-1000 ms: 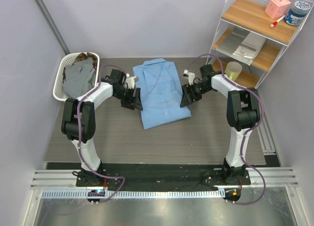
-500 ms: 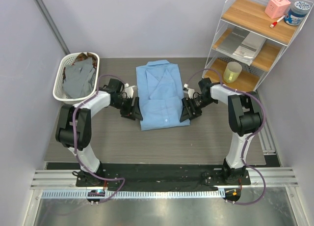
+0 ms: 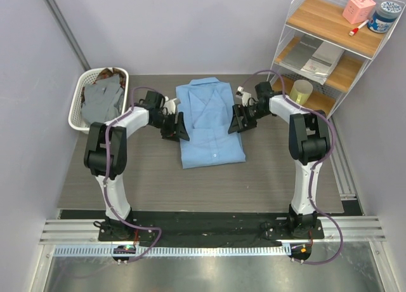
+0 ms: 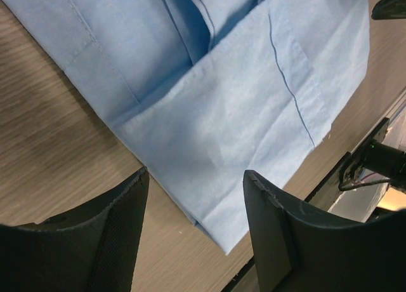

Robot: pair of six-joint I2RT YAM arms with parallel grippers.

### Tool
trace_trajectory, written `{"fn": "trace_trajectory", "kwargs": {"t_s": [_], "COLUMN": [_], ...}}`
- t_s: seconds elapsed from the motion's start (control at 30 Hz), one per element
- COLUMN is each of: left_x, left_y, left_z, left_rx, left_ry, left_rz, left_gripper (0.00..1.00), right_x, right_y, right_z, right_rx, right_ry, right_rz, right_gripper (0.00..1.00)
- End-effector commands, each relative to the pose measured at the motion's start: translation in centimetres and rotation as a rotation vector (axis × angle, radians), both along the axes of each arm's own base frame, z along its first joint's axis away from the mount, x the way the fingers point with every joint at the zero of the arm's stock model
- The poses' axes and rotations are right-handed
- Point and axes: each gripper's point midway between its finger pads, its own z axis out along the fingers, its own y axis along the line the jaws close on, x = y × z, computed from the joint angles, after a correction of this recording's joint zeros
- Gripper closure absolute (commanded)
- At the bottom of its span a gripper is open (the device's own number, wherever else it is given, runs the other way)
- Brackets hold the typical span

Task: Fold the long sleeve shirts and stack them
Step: Fold the shirt

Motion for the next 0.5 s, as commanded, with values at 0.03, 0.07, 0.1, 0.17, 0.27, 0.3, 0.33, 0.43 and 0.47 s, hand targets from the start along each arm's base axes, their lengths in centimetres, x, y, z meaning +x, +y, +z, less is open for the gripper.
{"fn": "trace_trajectory", "kwargs": {"t_s": [0.03, 0.07, 0.1, 0.17, 0.27, 0.3, 0.33, 0.43, 0.47], "left_x": [2.0, 2.2, 2.4, 2.6, 3.3, 3.4, 3.6, 3.8, 3.9], "left_y": [-0.8, -0.8, -0.8, -1.0, -1.5, -1.9, -1.9, -2.0, -2.0], "left_z": [0.1, -0.1, 0.0, -0.5, -0.2, 0.3, 0.4, 0.4, 0.6], "left_rx": [-0.023, -0.02, -0.021, -0.024, -0.057, -0.086, -0.091, -0.082, -0.078], "left_ry": [-0.006, -0.006, -0.009, 0.003, -0.008, -0.022, -0.03, -0.052, -0.061], "left_rz": [0.02, 0.021, 0.021, 0.02, 0.01, -0.002, 0.0, -0.004, -0.003], "left_gripper": [0.39, 0.39, 0.39, 0.4, 0.47, 0.52, 0.55, 0.7, 0.77], "right_x": [2.2, 2.1, 2.0, 1.9, 1.9, 1.9, 1.9, 2.3, 2.4], "right_y": [-0.1, -0.1, -0.1, 0.0, 0.5, 0.5, 0.6, 0.8, 0.8], "right_z": [-0.9, -1.1, -1.3, -1.3, -0.7, -0.6, -0.2, 0.0, 0.0], "right_rx": [-0.023, -0.024, -0.025, -0.015, 0.018, 0.026, 0.033, 0.043, 0.044], "right_ry": [-0.008, -0.004, 0.001, 0.007, 0.005, 0.002, -0.007, -0.022, -0.027], "right_rz": [-0.035, -0.032, -0.031, -0.025, -0.015, -0.011, -0.008, -0.005, -0.004], "right_gripper": [0.28, 0.28, 0.28, 0.28, 0.36, 0.41, 0.46, 0.66, 0.71]}}
